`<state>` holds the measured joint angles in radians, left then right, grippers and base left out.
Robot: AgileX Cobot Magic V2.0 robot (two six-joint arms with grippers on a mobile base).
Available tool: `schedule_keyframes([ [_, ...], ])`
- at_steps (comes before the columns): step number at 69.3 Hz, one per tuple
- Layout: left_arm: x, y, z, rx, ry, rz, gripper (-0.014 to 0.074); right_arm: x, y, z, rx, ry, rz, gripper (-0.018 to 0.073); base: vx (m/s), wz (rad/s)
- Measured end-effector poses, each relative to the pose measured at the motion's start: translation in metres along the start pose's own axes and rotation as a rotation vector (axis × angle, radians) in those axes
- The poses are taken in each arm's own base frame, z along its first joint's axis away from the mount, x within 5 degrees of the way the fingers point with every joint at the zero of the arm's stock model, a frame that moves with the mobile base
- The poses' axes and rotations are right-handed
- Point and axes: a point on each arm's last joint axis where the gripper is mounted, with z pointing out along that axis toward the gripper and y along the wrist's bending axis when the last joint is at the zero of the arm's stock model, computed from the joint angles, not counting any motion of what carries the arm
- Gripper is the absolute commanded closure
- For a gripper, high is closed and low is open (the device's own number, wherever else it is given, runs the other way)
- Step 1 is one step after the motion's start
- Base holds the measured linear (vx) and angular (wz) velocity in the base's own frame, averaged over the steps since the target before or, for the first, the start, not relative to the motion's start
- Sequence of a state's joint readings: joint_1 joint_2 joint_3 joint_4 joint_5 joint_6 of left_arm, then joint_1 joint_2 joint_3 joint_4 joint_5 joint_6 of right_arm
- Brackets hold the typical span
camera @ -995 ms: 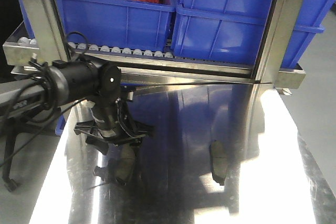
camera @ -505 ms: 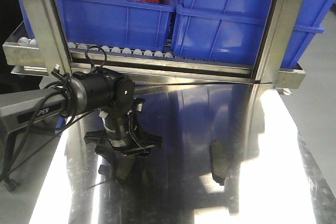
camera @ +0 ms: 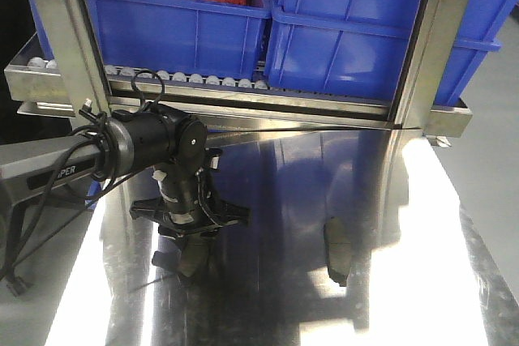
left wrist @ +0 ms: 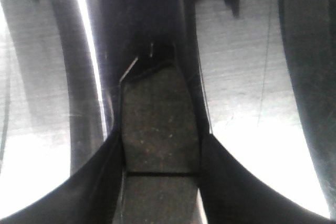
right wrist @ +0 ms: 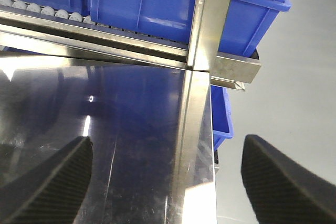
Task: Move and align brake pads A on conveyor
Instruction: 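Close the left gripper on the brake pad and lift it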
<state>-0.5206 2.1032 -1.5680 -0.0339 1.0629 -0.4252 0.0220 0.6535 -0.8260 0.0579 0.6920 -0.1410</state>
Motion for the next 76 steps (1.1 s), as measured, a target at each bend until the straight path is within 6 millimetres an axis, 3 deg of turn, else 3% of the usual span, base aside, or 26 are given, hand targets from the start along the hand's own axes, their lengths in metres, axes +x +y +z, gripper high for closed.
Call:
schedule_keyframes([
  [16, 0.0, 0.0, 0.0, 0.001, 0.001, 0.005, 0.0603, 0.0, 0.0, 0.0, 0.0, 0.0, 0.0, 0.0001, 0.0, 0.0],
  [26, 0.001, 0.0, -0.011, 0.005, -0.019, 0.024, 0.0603, 0.0, 0.0, 0.0, 0.0, 0.0, 0.0, 0.0001, 0.0, 0.0],
  [57, 0.026, 0.022, -0.126, -0.036, -0.269, 0.089, 0.0603, 0.0, 0.0, 0.0, 0.0, 0.0, 0.0, 0.0001, 0.0, 0.0],
  [76, 0.078, 0.051, -0.171, -0.034, -0.428, 0.097, 0.0603, 0.0, 0.0, 0.0, 0.0, 0.0, 0.0, 0.0001, 0.0, 0.0],
])
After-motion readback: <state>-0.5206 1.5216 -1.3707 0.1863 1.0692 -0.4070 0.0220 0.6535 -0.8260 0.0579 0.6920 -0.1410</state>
